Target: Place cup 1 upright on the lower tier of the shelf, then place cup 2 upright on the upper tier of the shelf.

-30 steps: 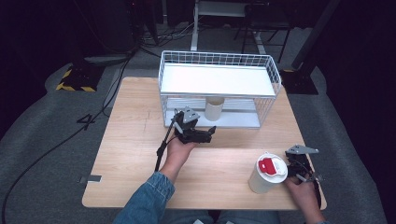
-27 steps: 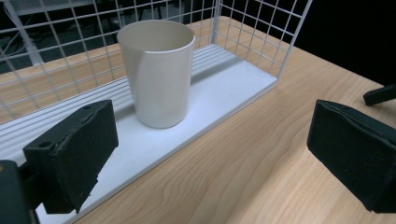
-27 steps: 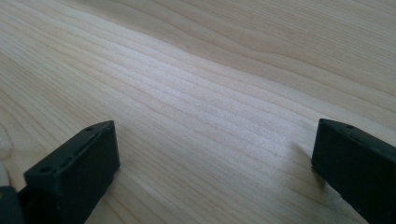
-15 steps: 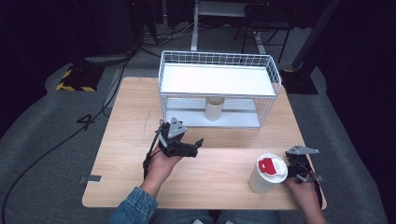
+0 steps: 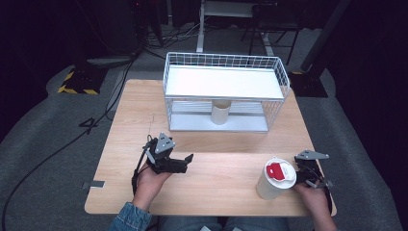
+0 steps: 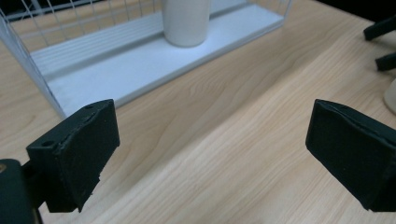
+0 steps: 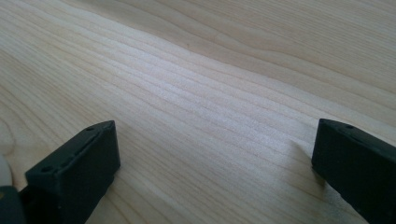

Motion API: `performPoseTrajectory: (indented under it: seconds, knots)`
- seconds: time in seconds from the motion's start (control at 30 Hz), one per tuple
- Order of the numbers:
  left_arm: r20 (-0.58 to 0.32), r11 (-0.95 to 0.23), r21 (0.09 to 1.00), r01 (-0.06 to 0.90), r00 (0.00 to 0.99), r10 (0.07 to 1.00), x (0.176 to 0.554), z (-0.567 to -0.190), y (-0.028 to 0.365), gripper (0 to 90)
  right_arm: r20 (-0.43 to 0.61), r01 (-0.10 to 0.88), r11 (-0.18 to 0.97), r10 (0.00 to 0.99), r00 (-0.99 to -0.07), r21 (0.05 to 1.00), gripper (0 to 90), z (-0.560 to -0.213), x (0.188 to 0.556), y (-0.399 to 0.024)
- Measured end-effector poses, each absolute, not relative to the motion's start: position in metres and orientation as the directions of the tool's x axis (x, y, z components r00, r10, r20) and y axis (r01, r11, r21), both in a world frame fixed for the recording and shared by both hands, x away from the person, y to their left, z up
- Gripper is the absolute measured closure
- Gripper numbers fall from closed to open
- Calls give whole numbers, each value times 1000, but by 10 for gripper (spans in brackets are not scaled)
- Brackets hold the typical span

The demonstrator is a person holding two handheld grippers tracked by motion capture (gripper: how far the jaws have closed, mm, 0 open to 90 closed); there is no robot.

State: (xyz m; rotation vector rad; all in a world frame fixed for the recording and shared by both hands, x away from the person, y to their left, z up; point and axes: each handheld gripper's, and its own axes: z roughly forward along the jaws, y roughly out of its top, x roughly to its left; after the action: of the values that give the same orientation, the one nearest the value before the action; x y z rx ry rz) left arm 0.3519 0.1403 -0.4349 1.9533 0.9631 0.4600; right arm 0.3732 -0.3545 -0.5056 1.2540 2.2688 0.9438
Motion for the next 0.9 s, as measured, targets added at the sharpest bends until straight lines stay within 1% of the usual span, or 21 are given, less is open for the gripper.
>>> performPoseTrajectory:
  seconds: [0.1,0.13,0.3,0.37,0.4,0.57,0.9]
  knots:
    - [-55,-324,823,466,634,772,350,-439,144,33,-7,593,375,849,-528,712,10,-506,371,-355]
    - [-71,-318,814,486,626,776,349,-442,147,34,0,594,371,848,-530,714,12,-506,371,-356]
    - [-75,-318,803,504,615,785,346,-447,155,34,0,594,369,850,-527,715,18,-505,370,-356]
    - [-67,-324,796,511,606,792,344,-450,158,34,-4,589,372,848,-531,718,32,-505,370,-357]
    - [-46,-342,787,514,601,798,341,-452,162,33,-2,585,370,846,-533,722,45,-505,369,-357]
    - [-24,-368,763,531,593,805,338,-462,169,33,0,585,369,846,-534,722,56,-505,368,-358]
    - [-18,-407,692,596,577,816,337,-483,181,34,8,581,364,843,-539,728,68,-504,366,-362]
